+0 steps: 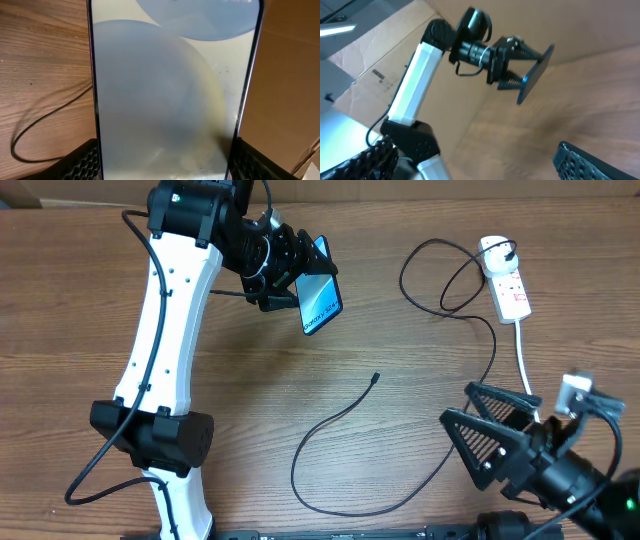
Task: Plug charger to phone and switch on socket
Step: 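Swing the open right gripper toward the phone's edge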
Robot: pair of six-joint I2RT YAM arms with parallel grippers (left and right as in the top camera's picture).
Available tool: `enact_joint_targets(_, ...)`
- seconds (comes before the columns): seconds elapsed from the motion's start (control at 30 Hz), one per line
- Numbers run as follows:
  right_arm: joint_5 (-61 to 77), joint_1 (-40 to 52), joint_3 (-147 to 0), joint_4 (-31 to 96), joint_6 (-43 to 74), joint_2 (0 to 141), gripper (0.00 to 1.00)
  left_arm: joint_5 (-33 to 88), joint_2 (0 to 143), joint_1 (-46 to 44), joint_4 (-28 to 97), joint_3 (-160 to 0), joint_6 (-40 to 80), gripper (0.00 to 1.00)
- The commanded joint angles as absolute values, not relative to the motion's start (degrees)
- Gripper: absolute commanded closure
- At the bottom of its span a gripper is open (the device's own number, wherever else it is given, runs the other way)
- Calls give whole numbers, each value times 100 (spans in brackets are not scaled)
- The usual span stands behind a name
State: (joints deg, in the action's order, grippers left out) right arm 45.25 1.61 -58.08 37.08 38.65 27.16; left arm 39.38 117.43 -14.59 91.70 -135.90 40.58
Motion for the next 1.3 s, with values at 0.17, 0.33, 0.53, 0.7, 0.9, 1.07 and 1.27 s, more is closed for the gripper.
enact_joint_targets(0.17,4272,183,-5909,3986,4799,3197,0,4355,11625,-1559,9139,-13666,4423,32)
enact_joint_targets(0.33,3380,183,-5909,4733,4998,3533,0,4340,11625,-1658,9142,-13666,4550,33)
enact_joint_targets(0.53,3162,351,-5909,4676,4995,3994,3,3997,11625,-1813,9054,-13666,4919,32)
enact_joint_targets(0.7,3055,908,-5909,4512,4950,4718,3,4003,11625,-1890,8864,-13666,5013,33)
enact_joint_targets(0.9,2705,2156,-5946,3686,4919,5625,4,3981,11625,-1894,8844,-13666,5022,33)
enact_joint_targets(1.07,1973,2768,-6184,3494,4971,5782,4,3977,11625,-1894,8844,-13666,5065,33)
enact_joint_targets(1.27,1238,3203,-6484,3378,4969,5778,4,3861,11625,-1890,8849,-13666,5398,33)
